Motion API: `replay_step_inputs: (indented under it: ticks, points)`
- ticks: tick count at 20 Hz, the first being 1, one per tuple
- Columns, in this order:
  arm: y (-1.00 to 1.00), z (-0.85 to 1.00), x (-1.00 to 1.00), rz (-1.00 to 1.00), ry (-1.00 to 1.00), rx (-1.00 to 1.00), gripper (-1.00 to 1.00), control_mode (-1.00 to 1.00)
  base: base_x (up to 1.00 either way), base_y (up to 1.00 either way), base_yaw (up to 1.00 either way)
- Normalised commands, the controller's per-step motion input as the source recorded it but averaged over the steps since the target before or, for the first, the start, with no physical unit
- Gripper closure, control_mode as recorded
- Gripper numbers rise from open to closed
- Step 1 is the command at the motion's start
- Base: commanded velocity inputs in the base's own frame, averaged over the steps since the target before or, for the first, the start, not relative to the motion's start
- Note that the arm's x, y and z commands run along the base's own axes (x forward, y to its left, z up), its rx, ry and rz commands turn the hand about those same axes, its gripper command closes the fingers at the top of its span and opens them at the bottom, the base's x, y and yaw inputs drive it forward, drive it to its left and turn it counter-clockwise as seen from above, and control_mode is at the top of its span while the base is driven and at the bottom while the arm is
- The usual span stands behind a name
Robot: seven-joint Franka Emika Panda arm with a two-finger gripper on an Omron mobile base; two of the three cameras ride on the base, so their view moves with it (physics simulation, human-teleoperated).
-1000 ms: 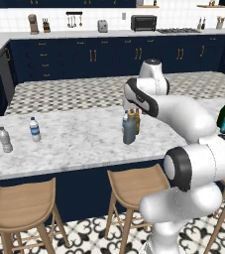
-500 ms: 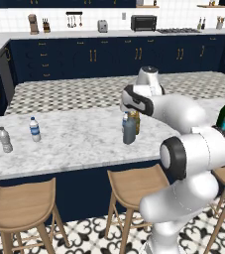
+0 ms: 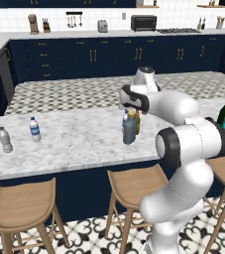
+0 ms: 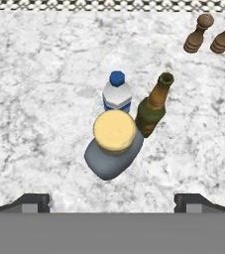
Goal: Move the plastic bottles in the middle to the plastics group, and the glass bottles in the middle to the glass group.
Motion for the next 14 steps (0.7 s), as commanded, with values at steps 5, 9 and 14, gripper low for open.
replay_step_inputs:
  ticks: [5, 9, 14]
  points:
    - [0.00, -0.06, 0.27, 0.00, 0.00, 0.00, -1.00, -1.00, 0.00, 0.00, 0.00]
    - [0.00, -0.18, 0.21, 0.00, 0.00, 0.00, -1.00, -1.00, 0.00, 0.00, 0.00]
    - [0.00, -0.23, 0.21, 0.00, 0.00, 0.00, -1.00, -1.00, 0.00, 0.00, 0.00]
